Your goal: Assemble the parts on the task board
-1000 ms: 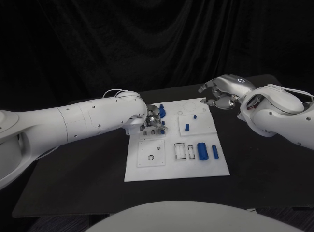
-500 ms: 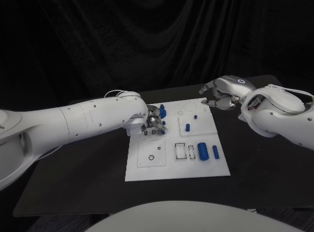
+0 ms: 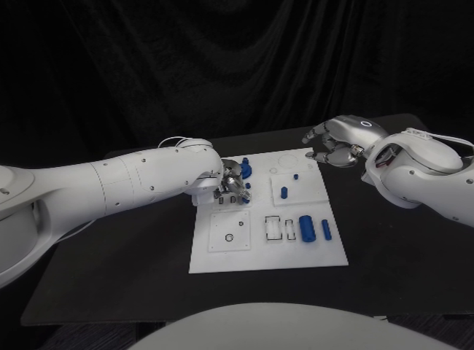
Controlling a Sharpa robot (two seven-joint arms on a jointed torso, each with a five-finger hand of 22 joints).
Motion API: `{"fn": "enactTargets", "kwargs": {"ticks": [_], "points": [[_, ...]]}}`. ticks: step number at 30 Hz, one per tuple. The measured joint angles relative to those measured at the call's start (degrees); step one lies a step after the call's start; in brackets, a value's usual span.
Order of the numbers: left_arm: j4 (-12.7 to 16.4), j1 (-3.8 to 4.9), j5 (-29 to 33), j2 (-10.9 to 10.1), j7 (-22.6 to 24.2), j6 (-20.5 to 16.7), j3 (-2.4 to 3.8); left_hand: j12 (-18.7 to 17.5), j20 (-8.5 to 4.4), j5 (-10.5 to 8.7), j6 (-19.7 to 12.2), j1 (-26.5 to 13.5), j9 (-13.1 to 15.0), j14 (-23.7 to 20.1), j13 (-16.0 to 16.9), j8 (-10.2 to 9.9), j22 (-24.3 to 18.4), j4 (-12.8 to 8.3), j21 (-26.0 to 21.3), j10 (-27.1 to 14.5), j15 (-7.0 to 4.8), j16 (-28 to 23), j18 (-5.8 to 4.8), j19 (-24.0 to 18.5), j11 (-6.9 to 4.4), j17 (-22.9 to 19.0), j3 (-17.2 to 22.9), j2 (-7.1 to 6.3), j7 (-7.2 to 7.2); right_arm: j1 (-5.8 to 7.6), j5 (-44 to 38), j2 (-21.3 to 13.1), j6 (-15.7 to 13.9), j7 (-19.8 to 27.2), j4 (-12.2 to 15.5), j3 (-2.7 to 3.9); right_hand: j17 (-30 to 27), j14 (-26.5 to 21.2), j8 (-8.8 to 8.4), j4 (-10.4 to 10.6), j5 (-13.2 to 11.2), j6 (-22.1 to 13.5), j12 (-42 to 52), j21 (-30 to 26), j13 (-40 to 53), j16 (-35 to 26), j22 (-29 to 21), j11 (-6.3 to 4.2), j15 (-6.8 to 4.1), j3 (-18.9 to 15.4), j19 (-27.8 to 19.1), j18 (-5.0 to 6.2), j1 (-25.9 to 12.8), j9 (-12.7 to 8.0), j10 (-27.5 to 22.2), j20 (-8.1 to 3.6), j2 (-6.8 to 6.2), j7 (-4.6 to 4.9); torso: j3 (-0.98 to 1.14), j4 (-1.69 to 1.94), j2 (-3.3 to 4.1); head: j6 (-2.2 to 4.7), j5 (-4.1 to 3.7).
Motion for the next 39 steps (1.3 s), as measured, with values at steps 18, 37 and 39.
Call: {"fn": "enactTargets", "kwargs": {"ticks": [18, 37, 39], "points": [[3.98, -0.83, 0.16, -4.17, 0.7, -4.3, -0.24, 0.0, 0.0, 3.35, 1.46, -3.95, 3.18, 0.0, 0.0, 1.12, 0.0, -1.01, 0.0, 0.0, 0.0, 0.0, 0.0, -0.41, 0.0, 0.0, 5.44, -2.53, 0.18, -0.31, 0.76, -0.43, 0.5, -0.01, -0.06, 0.0, -0.13, -0.2, 0.0, 0.0, 0.69, 0.82, -0.22, -0.25, 0.0, -0.21, 0.0, 0.21, 0.2, 0.0, -0.2, -0.01, 0.0, -0.05, -0.21, 0.2, 0.0, -0.01, 0.03, -0.01, 0.04, 0.0, 0.5], [9.51, -1.77, 0.12, -10.11, -0.33, -13.17, -0.29, 0.0, -0.21, 2.19, 1.86, -5.91, 4.39, -0.22, 0.0, 1.56, 0.0, -3.07, 0.0, 0.02, -0.22, 0.0, 0.0, -0.62, -0.41, 0.0, 8.73, -3.3, 0.58, -0.63, 0.92, -0.8, 1.01, -0.12, -0.08, 0.0, -0.21, -0.2, 0.0, 0.15, 1.36, 0.81, -0.22, -0.48, 0.0, -0.2, 0.0, 0.21, 0.2, 0.16, -0.2, -0.01, 0.0, -0.1, -0.21, 0.2, 0.0, -0.01, -0.01, 0.16, 0.03, 0.0, 1.02], [9.64, -1.89, 0.12, -10.38, -0.64, -13.96, -0.3, 0.0, -0.21, 2.19, 1.86, -5.98, 4.4, -0.22, 0.0, 1.56, 0.0, -3.08, 0.0, 0.02, -0.22, 0.0, 0.0, -0.62, -0.41, 0.0, 8.74, -3.37, 0.59, -0.64, 0.93, -0.76, 1.06, -0.13, -0.13, 0.0, -0.21, -0.2, 0.0, 0.16, 1.36, 0.97, -0.22, -0.48, 0.0, -0.21, 0.0, 0.21, 0.2, 0.16, -0.2, -0.01, 0.0, -0.1, -0.21, 0.2, 0.0, 0.16, -0.01, 0.17, 0.05, 0.0, 1.03]]}}
